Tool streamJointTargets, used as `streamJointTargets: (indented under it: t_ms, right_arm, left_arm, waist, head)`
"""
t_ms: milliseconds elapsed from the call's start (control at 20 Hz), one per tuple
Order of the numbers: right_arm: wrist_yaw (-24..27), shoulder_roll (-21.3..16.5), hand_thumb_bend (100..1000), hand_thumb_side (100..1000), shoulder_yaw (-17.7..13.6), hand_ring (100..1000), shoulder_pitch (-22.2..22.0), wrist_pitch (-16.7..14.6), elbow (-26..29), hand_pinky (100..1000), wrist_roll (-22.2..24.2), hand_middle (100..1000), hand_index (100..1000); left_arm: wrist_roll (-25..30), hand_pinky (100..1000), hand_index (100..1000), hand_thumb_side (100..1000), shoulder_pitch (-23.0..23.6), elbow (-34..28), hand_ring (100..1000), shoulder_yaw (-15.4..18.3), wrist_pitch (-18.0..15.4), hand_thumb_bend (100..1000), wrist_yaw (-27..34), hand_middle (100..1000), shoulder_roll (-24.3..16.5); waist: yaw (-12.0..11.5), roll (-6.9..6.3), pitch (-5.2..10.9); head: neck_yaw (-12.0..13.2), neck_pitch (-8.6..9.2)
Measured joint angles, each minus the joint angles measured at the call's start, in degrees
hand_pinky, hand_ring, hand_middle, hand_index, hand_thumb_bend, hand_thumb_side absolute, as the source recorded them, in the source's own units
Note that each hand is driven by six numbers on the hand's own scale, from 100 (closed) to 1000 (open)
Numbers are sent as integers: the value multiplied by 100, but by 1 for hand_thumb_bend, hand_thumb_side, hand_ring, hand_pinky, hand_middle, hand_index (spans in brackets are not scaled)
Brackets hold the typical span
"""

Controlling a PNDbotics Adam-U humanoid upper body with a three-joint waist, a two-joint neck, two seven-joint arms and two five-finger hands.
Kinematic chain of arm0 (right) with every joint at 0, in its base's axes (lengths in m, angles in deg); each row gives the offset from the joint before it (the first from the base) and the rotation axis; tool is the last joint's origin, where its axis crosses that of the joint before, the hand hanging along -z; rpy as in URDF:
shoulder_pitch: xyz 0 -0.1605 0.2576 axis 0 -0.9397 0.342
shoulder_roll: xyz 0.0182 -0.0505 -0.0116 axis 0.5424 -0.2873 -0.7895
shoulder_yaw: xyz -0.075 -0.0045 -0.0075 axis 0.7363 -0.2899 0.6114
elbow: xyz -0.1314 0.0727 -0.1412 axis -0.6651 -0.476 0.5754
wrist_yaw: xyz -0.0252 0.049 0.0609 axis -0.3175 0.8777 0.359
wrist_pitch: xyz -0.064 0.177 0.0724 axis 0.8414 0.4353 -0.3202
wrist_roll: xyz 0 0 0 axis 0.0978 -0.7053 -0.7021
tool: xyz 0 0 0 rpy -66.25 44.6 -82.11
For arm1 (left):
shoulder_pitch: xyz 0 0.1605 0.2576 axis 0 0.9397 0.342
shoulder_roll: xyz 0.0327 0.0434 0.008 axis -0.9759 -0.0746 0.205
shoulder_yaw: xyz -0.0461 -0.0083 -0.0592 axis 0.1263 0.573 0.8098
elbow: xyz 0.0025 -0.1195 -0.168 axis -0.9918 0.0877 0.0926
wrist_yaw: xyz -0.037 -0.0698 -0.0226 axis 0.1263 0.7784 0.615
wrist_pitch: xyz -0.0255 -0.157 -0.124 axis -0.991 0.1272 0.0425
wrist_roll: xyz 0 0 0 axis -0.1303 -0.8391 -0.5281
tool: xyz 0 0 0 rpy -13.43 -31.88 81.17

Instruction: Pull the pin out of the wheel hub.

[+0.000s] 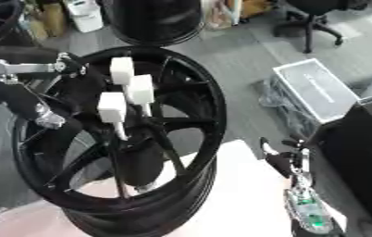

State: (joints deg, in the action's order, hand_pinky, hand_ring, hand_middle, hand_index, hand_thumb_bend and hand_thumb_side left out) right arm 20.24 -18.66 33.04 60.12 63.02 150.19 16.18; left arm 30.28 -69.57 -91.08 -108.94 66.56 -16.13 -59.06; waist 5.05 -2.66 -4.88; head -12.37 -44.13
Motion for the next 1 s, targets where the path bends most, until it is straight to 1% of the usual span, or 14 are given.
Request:
streamJointTargets:
  t_ms: [300, 350, 400, 550, 600, 650, 1000]
  right_arm:
    - [0, 4, 442, 186, 8, 468, 1, 1, 0, 506, 4, 688, 859]
    - [0, 5, 441, 188, 12, 467, 1, 1, 0, 505, 5, 688, 859]
    - [0, 6, 442, 187, 14, 467, 1, 0, 0, 505, 6, 688, 859]
    - [1, 7, 442, 186, 14, 466, 2, -5, 0, 504, 11, 688, 859]
    - [1, 7, 458, 174, 14, 466, 2, -5, 0, 504, 12, 688, 859]
    - [3, 7, 442, 185, 15, 466, 2, -6, 0, 504, 12, 688, 859]
    - [4, 13, 441, 185, 17, 465, 3, -6, -1, 504, 16, 688, 859]
  left_arm:
    - [-51, 463, 877, 605, 3, 10, 448, 13, -51, 548, -253, 805, 145]
    - [-68, 460, 872, 586, 6, 31, 445, 13, -68, 550, -304, 796, 172]
    - [-86, 458, 871, 595, 13, 52, 442, 13, -87, 531, -353, 788, 192]
    - [-129, 452, 863, 582, 77, 122, 437, 10, -130, 509, -465, 772, 245]
    - [-139, 450, 860, 580, 97, 136, 436, 9, -140, 505, -489, 769, 261]
    - [-150, 450, 860, 578, 113, 149, 436, 9, -151, 502, -503, 769, 283]
    - [-193, 419, 807, 550, 211, 215, 413, -11, -193, 464, -554, 697, 395]
  waist:
    - [26, 14, 0]
    - [30, 20, 0]
    - [33, 26, 0]
    - [44, 32, 0]
    - [45, 32, 0]
    - [48, 32, 0]
    - [83, 35, 0]
  head:
    - [23, 2]
    - [24, 3]
    - [26, 9]
    - [38, 42]
    - [45, 44]
    - [50, 46]
    - [70, 51]
